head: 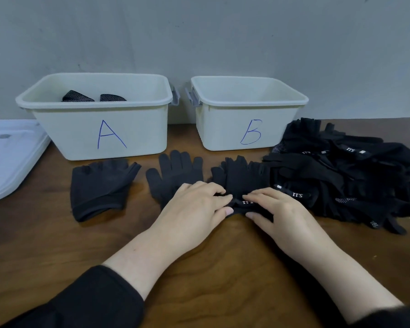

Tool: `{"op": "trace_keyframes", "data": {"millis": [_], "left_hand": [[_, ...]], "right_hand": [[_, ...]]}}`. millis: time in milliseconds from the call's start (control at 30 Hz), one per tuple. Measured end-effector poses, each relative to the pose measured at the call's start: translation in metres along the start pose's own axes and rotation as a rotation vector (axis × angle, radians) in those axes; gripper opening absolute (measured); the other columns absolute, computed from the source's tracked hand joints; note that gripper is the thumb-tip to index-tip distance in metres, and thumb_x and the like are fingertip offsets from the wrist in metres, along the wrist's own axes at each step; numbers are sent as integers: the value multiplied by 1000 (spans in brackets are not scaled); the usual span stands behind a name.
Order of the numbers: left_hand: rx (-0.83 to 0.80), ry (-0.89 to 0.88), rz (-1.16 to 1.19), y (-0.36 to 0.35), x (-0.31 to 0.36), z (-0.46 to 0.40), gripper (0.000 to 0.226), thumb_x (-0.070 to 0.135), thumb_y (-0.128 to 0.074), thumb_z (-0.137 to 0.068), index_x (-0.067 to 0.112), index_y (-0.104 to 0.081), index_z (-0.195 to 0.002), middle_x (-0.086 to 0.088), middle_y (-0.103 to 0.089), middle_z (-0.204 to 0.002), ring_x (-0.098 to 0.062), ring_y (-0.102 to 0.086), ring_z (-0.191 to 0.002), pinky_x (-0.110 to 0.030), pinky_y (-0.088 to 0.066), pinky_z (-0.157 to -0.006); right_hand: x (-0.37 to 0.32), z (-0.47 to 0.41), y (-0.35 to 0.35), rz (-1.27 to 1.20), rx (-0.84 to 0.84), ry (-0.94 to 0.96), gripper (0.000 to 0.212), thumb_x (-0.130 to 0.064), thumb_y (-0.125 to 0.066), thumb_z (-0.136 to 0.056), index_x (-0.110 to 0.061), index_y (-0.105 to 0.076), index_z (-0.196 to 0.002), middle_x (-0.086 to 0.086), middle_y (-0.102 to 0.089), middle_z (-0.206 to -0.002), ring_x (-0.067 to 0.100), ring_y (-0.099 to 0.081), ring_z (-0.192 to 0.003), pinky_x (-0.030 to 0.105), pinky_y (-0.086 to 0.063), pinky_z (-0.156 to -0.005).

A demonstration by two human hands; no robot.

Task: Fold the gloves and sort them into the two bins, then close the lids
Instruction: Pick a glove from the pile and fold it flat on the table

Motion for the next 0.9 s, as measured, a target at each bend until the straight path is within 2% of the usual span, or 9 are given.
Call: {"op": "trace_keyframes", "data": {"millis": [67, 133, 233, 333, 433, 567, 700, 800, 900], "left_hand": [[29, 50, 100, 4, -2, 5, 43, 49, -38, -104, 36, -53, -142, 17, -50, -143, -5, -41, -131, -26, -26, -109], [194, 197, 323, 19, -11, 10, 34, 48, -45, -101, 33, -69, -120, 17, -64, -119, -1, -55, -110, -19, -40, -99], [396, 581, 857, 26, -33, 23, 38, 44, -53, -100, 16, -73, -85, 2, -73, -76, -14, -70, -72, -36, -61, -76], [159, 855, 1402, -8, -19, 29, 39, 43, -57, -99, 7, -70, -104, -10, -76, -97, -21, -76, -82, -36, -63, -76], [105, 807, 1718, -15, 0, 24, 39, 42, -62, -97, 8, -67, -116, -12, -73, -114, -22, -72, -104, -39, -58, -94], [237, 760, 1667, -1, -11, 22, 23, 31, -68, -95, 12, -72, -108, -9, -75, -107, -22, -72, -104, -44, -54, -99], [233, 687, 1707, 21, -17, 19, 20, 20, -60, -100, 15, -70, -116, -7, -75, -110, -22, -71, -105, -47, -54, -99], [208, 605, 1678, 40, -21, 14, 24, 19, -55, -102, 21, -66, -123, -1, -75, -113, -20, -71, -106, -46, -53, -101], [176, 526, 1697, 55, -23, 11, 27, 16, -54, -101, 21, -65, -126, -1, -74, -117, -20, -69, -111, -45, -52, -102]], "right_hand": [[-5, -2, 0, 78, 54, 37, 34, -29, -69, -94, -24, -68, -128, -12, -66, -119, 11, -61, -111, 29, -52, -96], [-7, -4, 2, 73, 117, 28, 29, -26, -68, -95, -21, -70, -123, -9, -68, -109, 14, -63, -103, 30, -54, -89], [-8, -6, 12, -32, 242, -38, 25, -25, -65, -97, -21, -70, -121, -11, -68, -103, 10, -62, -92, 30, -54, -83], [-19, -4, 19, -45, 369, -55, 26, -22, -66, -96, -16, -70, -121, -9, -68, -99, 5, -56, -78, 32, -56, -76], [-45, -1, 9, -4, 323, 24, 32, -28, -65, -95, -16, -68, -124, -7, -67, -105, 12, -62, -94, 35, -57, -81], [-72, 2, -4, 15, 183, 147, 52, -48, -54, -96, -19, -59, -139, -8, -61, -129, 12, -56, -117, 35, -50, -96], [-65, -4, 30, -170, 345, 105, 45, -51, -53, -96, -23, -67, -129, -12, -61, -123, 7, -55, -118, 29, -44, -102], [-33, -16, 61, -407, 459, -202, 42, -50, -63, -92, -30, -63, -129, -14, -58, -123, 2, -55, -116, 20, -42, -97], [-19, -29, 44, -941, 81, -538, 66, -63, -65, -85, -27, -57, -140, -10, -64, -134, 5, -60, -122, 29, -45, -100]]}}
Point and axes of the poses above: each hand's wrist, its own z-axis away from the middle knuckle, its own y-axis out of the back of the hand, x = y × z, the point moved 8 cm from there along -z, towards the middle knuckle
